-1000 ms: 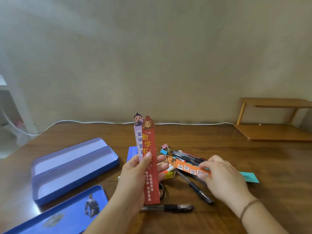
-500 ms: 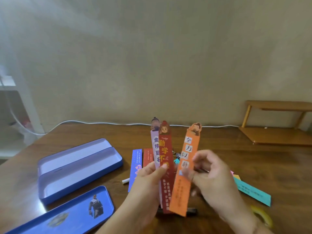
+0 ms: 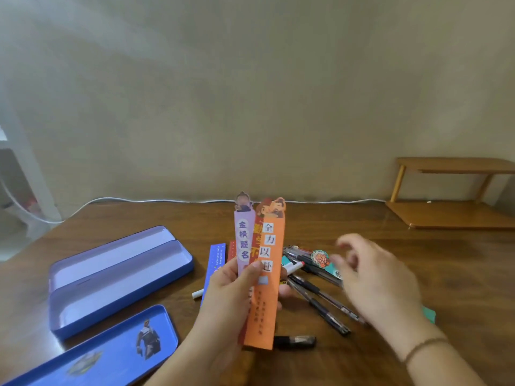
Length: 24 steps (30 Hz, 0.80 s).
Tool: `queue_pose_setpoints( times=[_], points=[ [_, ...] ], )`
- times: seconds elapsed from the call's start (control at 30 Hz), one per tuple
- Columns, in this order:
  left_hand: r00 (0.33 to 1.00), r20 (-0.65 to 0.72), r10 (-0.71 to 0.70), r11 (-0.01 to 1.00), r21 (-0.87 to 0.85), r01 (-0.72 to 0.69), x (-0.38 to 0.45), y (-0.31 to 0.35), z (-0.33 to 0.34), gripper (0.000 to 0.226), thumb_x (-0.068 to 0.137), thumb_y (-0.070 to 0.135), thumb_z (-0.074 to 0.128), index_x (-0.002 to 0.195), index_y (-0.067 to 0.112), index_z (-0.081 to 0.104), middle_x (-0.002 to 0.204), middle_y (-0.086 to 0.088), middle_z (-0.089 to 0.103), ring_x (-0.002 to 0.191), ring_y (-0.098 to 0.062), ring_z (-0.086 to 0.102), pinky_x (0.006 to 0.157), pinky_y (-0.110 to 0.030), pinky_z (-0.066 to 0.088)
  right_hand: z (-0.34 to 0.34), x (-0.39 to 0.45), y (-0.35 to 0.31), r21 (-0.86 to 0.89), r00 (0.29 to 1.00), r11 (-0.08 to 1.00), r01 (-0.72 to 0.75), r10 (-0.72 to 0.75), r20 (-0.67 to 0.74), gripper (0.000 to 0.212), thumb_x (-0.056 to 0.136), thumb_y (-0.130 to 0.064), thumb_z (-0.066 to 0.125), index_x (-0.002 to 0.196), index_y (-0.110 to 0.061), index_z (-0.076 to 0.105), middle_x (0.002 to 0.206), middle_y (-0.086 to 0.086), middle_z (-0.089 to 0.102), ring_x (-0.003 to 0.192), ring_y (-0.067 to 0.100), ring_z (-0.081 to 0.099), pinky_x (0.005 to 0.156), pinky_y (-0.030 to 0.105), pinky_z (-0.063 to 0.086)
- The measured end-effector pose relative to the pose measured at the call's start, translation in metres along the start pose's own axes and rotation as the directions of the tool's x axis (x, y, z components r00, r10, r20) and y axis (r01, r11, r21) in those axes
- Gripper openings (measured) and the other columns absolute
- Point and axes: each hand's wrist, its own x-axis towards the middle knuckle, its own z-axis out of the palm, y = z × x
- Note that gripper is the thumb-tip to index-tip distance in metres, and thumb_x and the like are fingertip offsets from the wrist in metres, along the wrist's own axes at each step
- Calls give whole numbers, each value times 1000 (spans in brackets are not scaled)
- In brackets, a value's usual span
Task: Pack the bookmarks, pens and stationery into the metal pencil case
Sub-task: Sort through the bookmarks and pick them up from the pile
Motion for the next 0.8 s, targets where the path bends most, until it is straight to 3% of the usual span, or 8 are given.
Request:
queue_pose_setpoints(
  times=[0.13, 0.37, 0.43, 0.5, 0.53, 0.6, 0.67, 0.8],
  points=[
    [999, 15, -47, 997, -61, 47, -4, 5, 4, 19, 101, 26, 49, 110, 13, 59, 82, -15, 76, 54, -22, 65, 53, -31, 52, 1, 9, 33, -373, 883, 879, -299, 403, 242, 36, 86, -52, 58, 116, -32, 59, 102, -6, 54, 80, 12, 56, 50, 23, 44],
    [995, -48, -92, 995, -32, 90, -4, 5, 3, 18, 101, 28, 52, 109, 14, 57, 73, -15, 72, 51, -21, 60, 49, -30, 50, -4, 11, 33, -366, 855, 868, -336, 444, 269, 23, 82, -48, 67, 97, -33, 62, 102, -6, 64, 78, 11, 57, 44, 22, 36],
    [993, -49, -108, 993, -46, 106, -2, 5, 2, 18, 100, 27, 52, 111, 13, 56, 74, -16, 72, 53, -22, 61, 51, -31, 50, -13, 11, 33, -239, 884, 911, -337, 393, 251, 11, 85, -41, 66, 86, -31, 62, 87, -8, 64, 69, 8, 57, 43, 22, 37],
    [992, -51, -114, 992, -56, 111, -2, 5, 1, 19, 100, 25, 52, 113, 12, 56, 75, -17, 71, 53, -22, 62, 51, -31, 51, -24, 9, 28, 112, 958, 953, -282, 272, 94, 9, 86, -30, 69, 80, -25, 64, 77, -6, 63, 61, 5, 54, 41, 19, 37],
    [993, -47, -109, 992, -61, 107, -2, 5, 1, 19, 100, 24, 51, 114, 11, 56, 76, -17, 72, 54, -22, 62, 51, -31, 52, -28, 7, 21, 433, 963, 864, -255, 270, 28, 8, 84, -24, 70, 79, -20, 65, 77, -2, 65, 58, 6, 54, 40, 18, 38],
    [996, -24, -86, 995, -54, 84, -3, 5, 5, 19, 101, 22, 49, 114, 11, 57, 78, -16, 73, 56, -23, 65, 52, -32, 54, -33, -3, -5, 895, 945, 334, -295, 243, 220, 11, 80, -20, 68, 83, -10, 66, 78, 12, 70, 51, 14, 56, 36, 20, 43],
    [998, -27, -52, 999, -10, 52, -4, 3, 8, 18, 102, 21, 48, 107, 12, 63, 79, -10, 77, 59, -21, 71, 52, -30, 57, -24, -15, -29, 899, 909, 141, -415, 98, 405, 19, 78, -21, 66, 88, -5, 67, 76, 17, 73, 48, 19, 61, 37, 22, 48],
    [999, -13, 34, 991, 131, -32, -3, -3, 7, 22, 101, 23, 51, 101, 16, 73, 86, -6, 79, 67, -17, 74, 59, -29, 58, 2, -25, -50, 809, 875, 350, -473, 81, 477, 18, 84, -22, 68, 86, -4, 67, 70, 14, 73, 48, 22, 64, 40, 24, 48]
  ],
)
